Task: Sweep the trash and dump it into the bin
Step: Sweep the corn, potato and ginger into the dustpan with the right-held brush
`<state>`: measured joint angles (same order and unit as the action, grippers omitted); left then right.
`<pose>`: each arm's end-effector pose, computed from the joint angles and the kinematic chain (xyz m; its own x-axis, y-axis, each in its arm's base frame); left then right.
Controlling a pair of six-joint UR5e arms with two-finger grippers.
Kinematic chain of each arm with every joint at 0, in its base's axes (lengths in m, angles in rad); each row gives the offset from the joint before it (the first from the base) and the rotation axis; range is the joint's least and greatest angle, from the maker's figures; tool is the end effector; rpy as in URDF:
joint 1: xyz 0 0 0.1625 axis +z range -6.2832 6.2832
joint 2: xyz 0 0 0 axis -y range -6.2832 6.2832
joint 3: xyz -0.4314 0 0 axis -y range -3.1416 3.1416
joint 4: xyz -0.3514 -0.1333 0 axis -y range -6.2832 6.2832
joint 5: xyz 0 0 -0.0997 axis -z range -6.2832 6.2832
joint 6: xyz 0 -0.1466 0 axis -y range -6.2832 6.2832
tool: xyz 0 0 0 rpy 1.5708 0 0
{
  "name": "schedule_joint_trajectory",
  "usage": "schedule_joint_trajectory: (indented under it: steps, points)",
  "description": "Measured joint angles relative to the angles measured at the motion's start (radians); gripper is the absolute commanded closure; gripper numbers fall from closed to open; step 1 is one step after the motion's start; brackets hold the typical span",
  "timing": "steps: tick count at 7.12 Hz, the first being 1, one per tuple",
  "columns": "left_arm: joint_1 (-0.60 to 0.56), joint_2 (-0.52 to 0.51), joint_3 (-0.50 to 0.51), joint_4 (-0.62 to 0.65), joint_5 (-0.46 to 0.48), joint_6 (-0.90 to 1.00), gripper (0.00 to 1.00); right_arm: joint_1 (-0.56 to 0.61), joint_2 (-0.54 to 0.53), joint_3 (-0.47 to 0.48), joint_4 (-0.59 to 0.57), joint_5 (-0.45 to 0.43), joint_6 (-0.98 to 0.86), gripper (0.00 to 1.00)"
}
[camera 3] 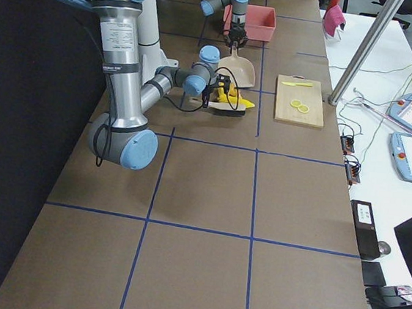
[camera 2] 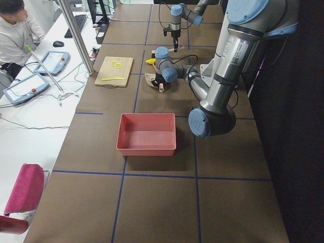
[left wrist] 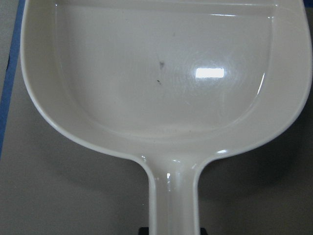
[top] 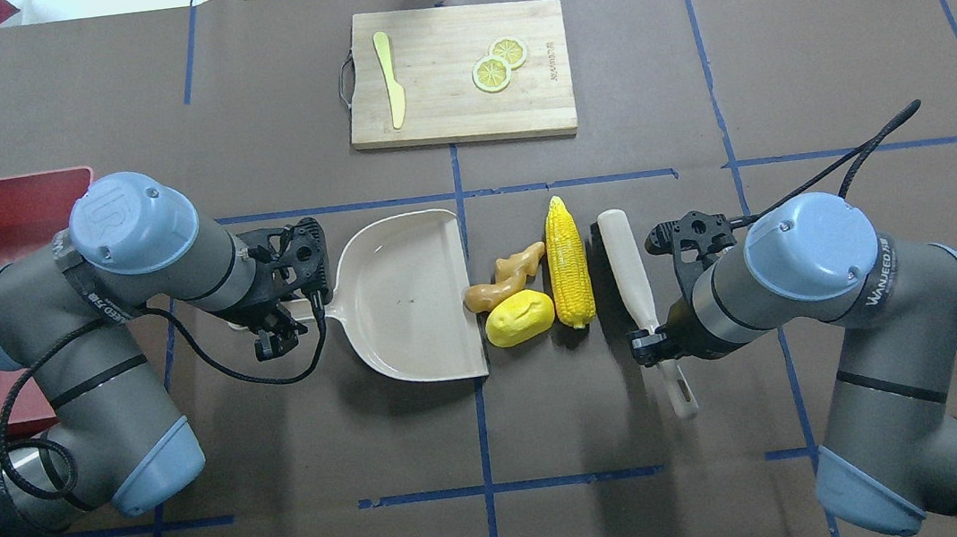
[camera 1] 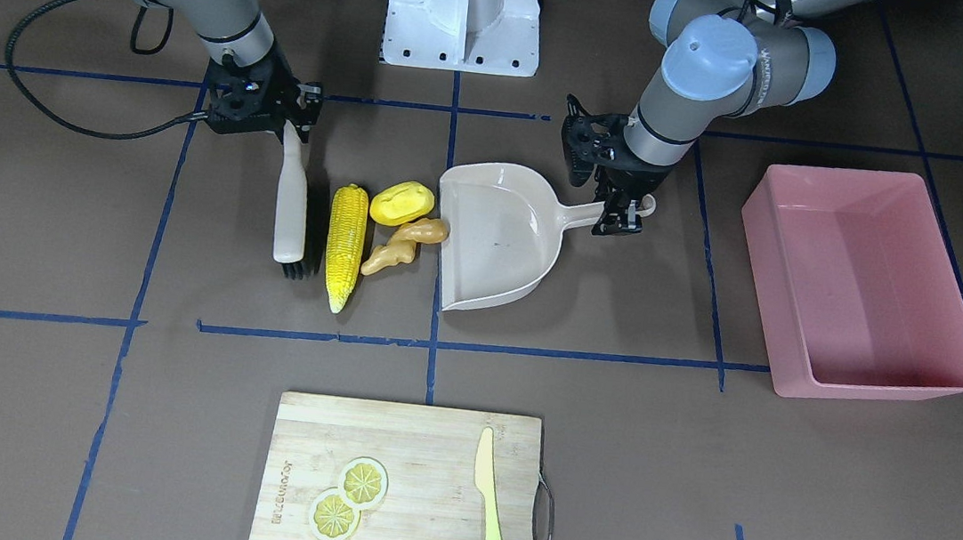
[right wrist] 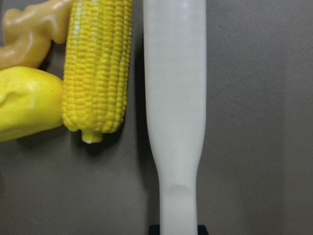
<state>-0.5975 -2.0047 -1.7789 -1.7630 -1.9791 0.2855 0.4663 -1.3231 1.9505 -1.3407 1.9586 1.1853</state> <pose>0.4781 -0.4162 0.3600 0.1057 0.9933 -0.0473 -0.6098 0.1023 0.7859 -0.4635 -0.3205 0.3879 0.6020 -0.0867 0.7938 0.0708 0.9960 0.0551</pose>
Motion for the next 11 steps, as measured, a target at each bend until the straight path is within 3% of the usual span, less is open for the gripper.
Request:
schedule_joint_trajectory:
  steps: [7, 11]
  points:
    - [0.079, -0.105, 0.059, 0.005, 0.098, -0.06, 0.95, -0.101, 0.237, -0.131, 0.0, -0.041, 0.181, 1.0]
    - [0.055, -0.094, 0.044, -0.079, 0.135, -0.119, 0.98, -0.049, 0.235, -0.029, -0.145, -0.007, 0.198, 1.0]
